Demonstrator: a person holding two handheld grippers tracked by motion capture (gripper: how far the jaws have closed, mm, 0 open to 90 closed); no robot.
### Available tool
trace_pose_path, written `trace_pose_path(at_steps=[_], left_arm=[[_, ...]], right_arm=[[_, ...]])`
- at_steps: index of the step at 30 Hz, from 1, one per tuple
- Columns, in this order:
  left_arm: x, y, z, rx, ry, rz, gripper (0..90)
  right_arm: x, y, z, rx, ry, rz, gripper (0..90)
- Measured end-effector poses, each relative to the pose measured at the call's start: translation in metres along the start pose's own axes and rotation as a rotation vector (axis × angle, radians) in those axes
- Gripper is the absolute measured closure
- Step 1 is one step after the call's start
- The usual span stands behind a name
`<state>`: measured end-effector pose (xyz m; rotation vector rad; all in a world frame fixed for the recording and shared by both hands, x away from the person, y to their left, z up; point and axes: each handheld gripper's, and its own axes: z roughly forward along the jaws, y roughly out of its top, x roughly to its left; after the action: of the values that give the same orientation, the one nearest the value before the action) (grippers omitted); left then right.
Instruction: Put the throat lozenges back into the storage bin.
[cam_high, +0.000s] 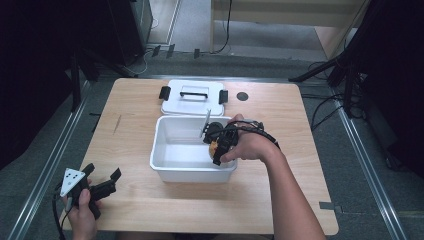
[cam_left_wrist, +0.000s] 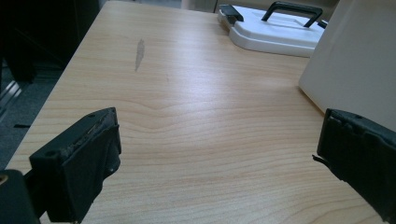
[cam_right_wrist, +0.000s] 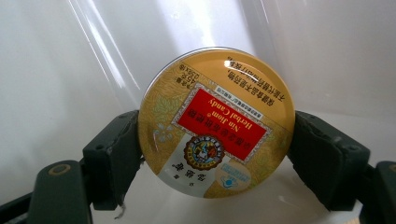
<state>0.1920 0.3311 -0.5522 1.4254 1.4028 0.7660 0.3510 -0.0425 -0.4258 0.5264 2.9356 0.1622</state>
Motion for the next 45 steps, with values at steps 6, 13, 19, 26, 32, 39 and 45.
trace_pose_path(at_steps=[6,13,19,26,32,39,45], left_arm=[[0.000,0.000,0.000,-0.002,-0.001,-0.004,0.0],[0.000,0.000,0.000,0.000,0.001,-0.003,0.0],[0.000,0.000,0.000,-0.001,0.003,-0.002,0.0],[0.000,0.000,0.000,0.003,0.003,0.002,0.0],[0.000,0.000,0.000,0.001,0.006,0.004,0.0],[0.000,0.000,0.000,0.003,0.006,0.008,0.0],[0.000,0.000,0.000,0.004,0.007,0.006,0.0]], right_arm=[[0.002,0.002,0.006,0.027,-0.006,0.011,20.4],[0.000,0.002,0.006,0.039,0.002,0.050,17.3],[-0.003,0.000,-0.010,-0.050,0.002,0.077,30.3],[-0.006,-0.012,-0.030,-0.115,0.010,0.084,50.0],[-0.013,-0.032,-0.054,-0.171,0.016,0.134,57.3],[-0.020,-0.056,-0.065,-0.167,-0.007,0.179,57.5],[-0.026,-0.077,-0.067,-0.163,-0.014,0.214,55.8]])
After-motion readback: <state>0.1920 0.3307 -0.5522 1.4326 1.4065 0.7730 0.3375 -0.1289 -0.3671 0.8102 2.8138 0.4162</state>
